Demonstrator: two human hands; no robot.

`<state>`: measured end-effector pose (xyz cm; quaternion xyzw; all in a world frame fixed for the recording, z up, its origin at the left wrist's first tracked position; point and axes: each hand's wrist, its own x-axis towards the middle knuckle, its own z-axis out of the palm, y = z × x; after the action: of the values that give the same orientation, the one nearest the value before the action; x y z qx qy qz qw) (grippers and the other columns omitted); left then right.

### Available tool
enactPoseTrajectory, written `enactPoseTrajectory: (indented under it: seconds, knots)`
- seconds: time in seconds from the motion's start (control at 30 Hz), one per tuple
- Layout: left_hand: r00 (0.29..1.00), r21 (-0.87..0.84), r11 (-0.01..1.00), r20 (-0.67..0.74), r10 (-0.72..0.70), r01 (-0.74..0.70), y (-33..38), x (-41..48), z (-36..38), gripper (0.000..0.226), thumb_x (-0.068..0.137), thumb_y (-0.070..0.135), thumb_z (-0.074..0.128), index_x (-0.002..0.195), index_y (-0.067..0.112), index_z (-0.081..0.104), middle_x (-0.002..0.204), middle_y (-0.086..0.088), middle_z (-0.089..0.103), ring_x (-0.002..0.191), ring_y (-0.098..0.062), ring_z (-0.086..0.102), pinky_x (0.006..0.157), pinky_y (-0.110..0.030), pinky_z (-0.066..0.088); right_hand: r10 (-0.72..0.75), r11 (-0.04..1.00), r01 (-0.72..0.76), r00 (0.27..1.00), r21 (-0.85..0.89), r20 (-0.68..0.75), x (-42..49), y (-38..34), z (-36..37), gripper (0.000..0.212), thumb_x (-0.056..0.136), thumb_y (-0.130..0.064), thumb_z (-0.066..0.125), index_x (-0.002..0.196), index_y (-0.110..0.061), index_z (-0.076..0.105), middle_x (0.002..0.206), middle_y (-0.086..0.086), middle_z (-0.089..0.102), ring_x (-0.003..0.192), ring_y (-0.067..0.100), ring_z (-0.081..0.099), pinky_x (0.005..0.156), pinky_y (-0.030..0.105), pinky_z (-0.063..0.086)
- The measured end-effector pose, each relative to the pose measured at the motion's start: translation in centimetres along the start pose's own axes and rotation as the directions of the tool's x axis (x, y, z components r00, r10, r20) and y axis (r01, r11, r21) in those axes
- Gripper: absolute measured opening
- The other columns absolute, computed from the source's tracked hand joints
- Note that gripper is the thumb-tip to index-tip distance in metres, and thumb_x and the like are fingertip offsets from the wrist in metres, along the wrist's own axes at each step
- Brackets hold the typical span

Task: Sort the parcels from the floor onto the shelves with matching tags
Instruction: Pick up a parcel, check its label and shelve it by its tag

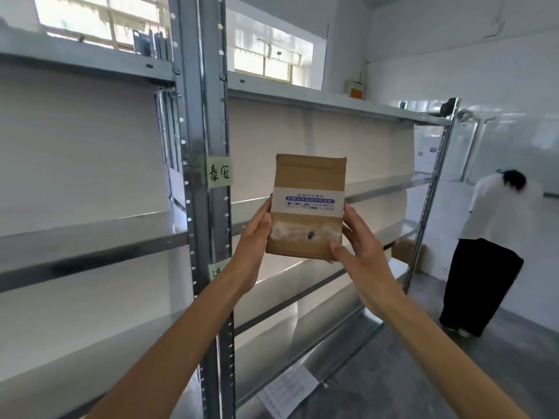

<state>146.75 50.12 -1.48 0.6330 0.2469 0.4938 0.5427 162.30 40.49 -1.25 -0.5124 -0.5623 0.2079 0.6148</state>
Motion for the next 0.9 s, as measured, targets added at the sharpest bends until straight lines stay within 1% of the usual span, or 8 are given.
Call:
enactPoseTrajectory:
  seconds: [0.07, 0.17, 0.27, 0.33, 0.47, 0.6, 0.73, 0.9]
  knots:
    - [0.999, 0.007, 1.0, -0.036, -0.016, 0.016, 0.5, -0.6, -2.2, 0.04, 0.099, 0.035, 0.031, 0.138, 0.04, 0.036, 0.127, 0.013, 0.056, 0.12, -0.011, 0.048, 0.111, -0.04, 0.033, -0.005, 1.0, 0.005, 1.0, 0.018, 0.021, -0.1, -0.5, 2.0, 0.064, 0.092, -0.002, 0.052, 0.145, -0.03, 0.029, 0.141, -0.01, 0.044, 0.13, 0.009, 0.042, 0.105, 0.047, 0.042]
    - [0.995, 0.026, 0.999, -0.094, -0.018, 0.021, 1.1, -1.5, -4.9, 0.037, 0.099, 0.033, 0.033, 0.134, 0.044, 0.038, 0.125, 0.01, 0.057, 0.123, -0.017, 0.05, 0.11, -0.044, 0.035, -0.037, 0.999, 0.036, 0.998, 0.022, 0.042, -0.3, -0.8, 4.6, 0.061, 0.092, -0.005, 0.052, 0.143, -0.03, 0.031, 0.135, -0.012, 0.049, 0.124, 0.005, 0.047, 0.101, 0.032, 0.047]
    - [0.989, 0.013, 0.999, -0.142, -0.029, 0.031, 1.3, -2.6, -7.6, 0.038, 0.099, 0.033, 0.034, 0.136, 0.042, 0.038, 0.133, 0.005, 0.055, 0.124, -0.02, 0.051, 0.106, -0.042, 0.041, -0.06, 0.998, 0.058, 0.996, 0.032, 0.067, -0.6, -0.9, 7.4, 0.054, 0.093, -0.014, 0.053, 0.14, -0.036, 0.034, 0.126, -0.023, 0.052, 0.116, -0.002, 0.051, 0.086, 0.015, 0.052]
    - [0.987, 0.011, 1.0, -0.158, -0.025, 0.027, 1.5, -3.6, -9.2, 0.039, 0.099, 0.033, 0.035, 0.137, 0.039, 0.039, 0.134, 0.005, 0.054, 0.122, -0.018, 0.052, 0.098, -0.035, 0.047, -0.074, 0.996, 0.07, 0.994, 0.055, 0.077, -1.0, -1.3, 9.1, 0.051, 0.093, -0.018, 0.054, 0.135, -0.041, 0.036, 0.118, -0.033, 0.054, 0.11, -0.01, 0.052, 0.075, 0.007, 0.051]
    - [0.98, 0.05, 0.999, -0.2, 0.008, 0.002, 2.7, -5.7, -12.3, 0.04, 0.099, 0.034, 0.033, 0.138, 0.041, 0.037, 0.13, 0.012, 0.054, 0.113, -0.007, 0.054, 0.076, -0.014, 0.05, -0.114, 0.992, 0.108, 0.987, 0.063, 0.112, -1.6, -2.4, 12.5, 0.05, 0.094, -0.02, 0.053, 0.137, -0.039, 0.036, 0.118, -0.033, 0.055, 0.113, -0.008, 0.052, 0.081, 0.009, 0.05]
    - [0.961, 0.084, 0.996, -0.275, 0.035, -0.012, 4.1, -8.3, -15.9, 0.039, 0.099, 0.038, 0.031, 0.136, 0.046, 0.036, 0.132, 0.014, 0.051, 0.117, -0.009, 0.05, 0.097, -0.031, 0.043, -0.142, 0.987, 0.129, 0.978, 0.094, 0.152, -2.6, -3.9, 16.7, 0.052, 0.094, -0.021, 0.053, 0.14, -0.037, 0.034, 0.127, -0.021, 0.054, 0.118, 0.002, 0.052, 0.092, 0.022, 0.051]
    - [0.941, 0.14, 0.99, -0.329, 0.077, -0.032, 5.5, -11.8, -20.3, 0.038, 0.097, 0.043, 0.03, 0.134, 0.049, 0.036, 0.12, 0.025, 0.054, 0.108, 0.002, 0.052, 0.085, -0.017, 0.045, -0.146, 0.978, 0.11, 0.968, 0.178, 0.204, -4.3, -5.3, 21.5, 0.055, 0.092, -0.019, 0.054, 0.141, -0.033, 0.034, 0.135, -0.01, 0.051, 0.124, 0.008, 0.049, 0.097, 0.026, 0.048]
    - [0.898, 0.2, 0.98, -0.426, 0.111, -0.027, 7.1, -16.3, -25.4, 0.037, 0.096, 0.047, 0.03, 0.132, 0.051, 0.038, 0.127, 0.022, 0.053, 0.112, -0.002, 0.052, 0.086, -0.018, 0.045, -0.18, 0.953, 0.087, 0.933, 0.291, 0.311, -6.0, -6.4, 27.0, 0.054, 0.093, -0.016, 0.054, 0.139, -0.036, 0.035, 0.131, -0.015, 0.053, 0.123, 0.005, 0.049, 0.087, 0.018, 0.051]
